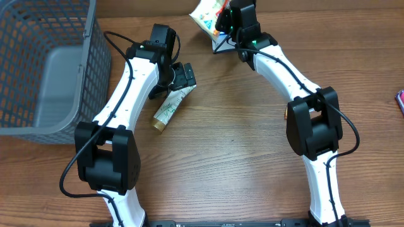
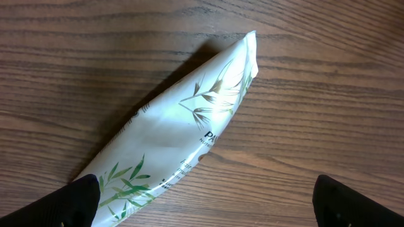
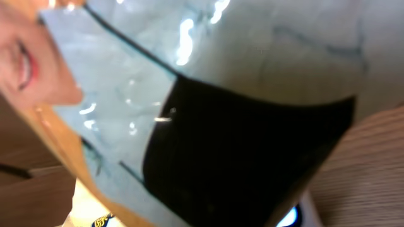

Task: Scan the item barcode
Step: 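Hold the snack bag up in front of the white scanner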

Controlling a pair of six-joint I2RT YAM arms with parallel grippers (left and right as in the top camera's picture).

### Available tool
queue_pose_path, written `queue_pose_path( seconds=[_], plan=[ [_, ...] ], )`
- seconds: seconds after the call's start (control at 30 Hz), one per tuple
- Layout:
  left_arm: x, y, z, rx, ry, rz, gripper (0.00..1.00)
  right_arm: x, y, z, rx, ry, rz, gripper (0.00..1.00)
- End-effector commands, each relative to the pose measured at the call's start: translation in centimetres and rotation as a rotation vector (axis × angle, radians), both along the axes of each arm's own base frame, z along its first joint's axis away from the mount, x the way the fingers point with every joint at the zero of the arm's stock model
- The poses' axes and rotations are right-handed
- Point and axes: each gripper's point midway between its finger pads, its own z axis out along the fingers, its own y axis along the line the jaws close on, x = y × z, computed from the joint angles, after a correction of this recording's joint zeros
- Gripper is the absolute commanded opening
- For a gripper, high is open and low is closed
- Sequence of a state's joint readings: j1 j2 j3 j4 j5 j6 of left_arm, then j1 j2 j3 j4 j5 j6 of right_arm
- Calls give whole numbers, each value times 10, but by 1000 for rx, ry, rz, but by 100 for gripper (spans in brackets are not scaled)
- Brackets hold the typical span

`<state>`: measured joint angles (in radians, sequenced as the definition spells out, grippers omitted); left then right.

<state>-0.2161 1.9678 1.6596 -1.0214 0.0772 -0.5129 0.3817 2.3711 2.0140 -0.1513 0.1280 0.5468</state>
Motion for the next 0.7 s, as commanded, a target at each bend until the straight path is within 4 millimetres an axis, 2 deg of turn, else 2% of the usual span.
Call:
queue_pose_path(
  seconds=[0.0,0.13,0.4,0.57,0.67],
  plan=[
    [4,-3,7,6,-25,-23,100,12,-26,27,4,-63,-88,4],
    [4,-3,7,6,-25,-23,100,10,-31,19,123,-1,-156,4],
    [4,-3,7,6,-25,-23,100,9,-31,6,204,44,-203,4],
    [4,-3,7,6,-25,-24,100,10,-33,6,205,45,-206,4],
    [4,-3,7,6,-25,-24,100,12,-39,15,172,26,-197,4]
  ],
)
